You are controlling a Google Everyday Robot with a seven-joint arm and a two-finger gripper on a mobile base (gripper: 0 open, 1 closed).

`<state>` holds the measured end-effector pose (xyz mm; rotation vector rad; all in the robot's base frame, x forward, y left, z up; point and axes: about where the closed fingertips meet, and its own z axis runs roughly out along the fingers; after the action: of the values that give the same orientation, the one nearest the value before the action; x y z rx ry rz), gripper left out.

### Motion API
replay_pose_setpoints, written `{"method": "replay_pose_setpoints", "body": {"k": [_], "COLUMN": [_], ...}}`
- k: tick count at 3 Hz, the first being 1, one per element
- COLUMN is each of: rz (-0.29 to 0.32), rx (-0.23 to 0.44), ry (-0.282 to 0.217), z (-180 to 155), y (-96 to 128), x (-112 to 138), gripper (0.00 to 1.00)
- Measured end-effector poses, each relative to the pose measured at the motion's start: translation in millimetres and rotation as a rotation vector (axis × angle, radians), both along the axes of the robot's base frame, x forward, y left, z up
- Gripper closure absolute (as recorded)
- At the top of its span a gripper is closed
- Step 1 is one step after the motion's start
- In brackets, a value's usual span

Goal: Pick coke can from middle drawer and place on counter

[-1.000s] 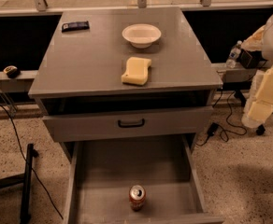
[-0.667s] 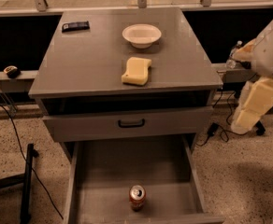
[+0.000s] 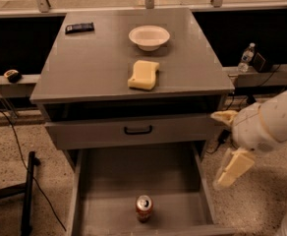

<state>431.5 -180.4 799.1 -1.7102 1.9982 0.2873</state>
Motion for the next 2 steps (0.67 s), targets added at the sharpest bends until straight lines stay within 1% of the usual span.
{"method": "replay_pose_setpoints", "body": {"k": [1, 2], "rz": [0.034, 0.049], "rx": [-0.011, 0.050], "ry": [-0.054, -0.050], "z": [-6, -24], "y": [-2, 13], "x": [2, -1], "gripper": [0.00, 0.00]}}
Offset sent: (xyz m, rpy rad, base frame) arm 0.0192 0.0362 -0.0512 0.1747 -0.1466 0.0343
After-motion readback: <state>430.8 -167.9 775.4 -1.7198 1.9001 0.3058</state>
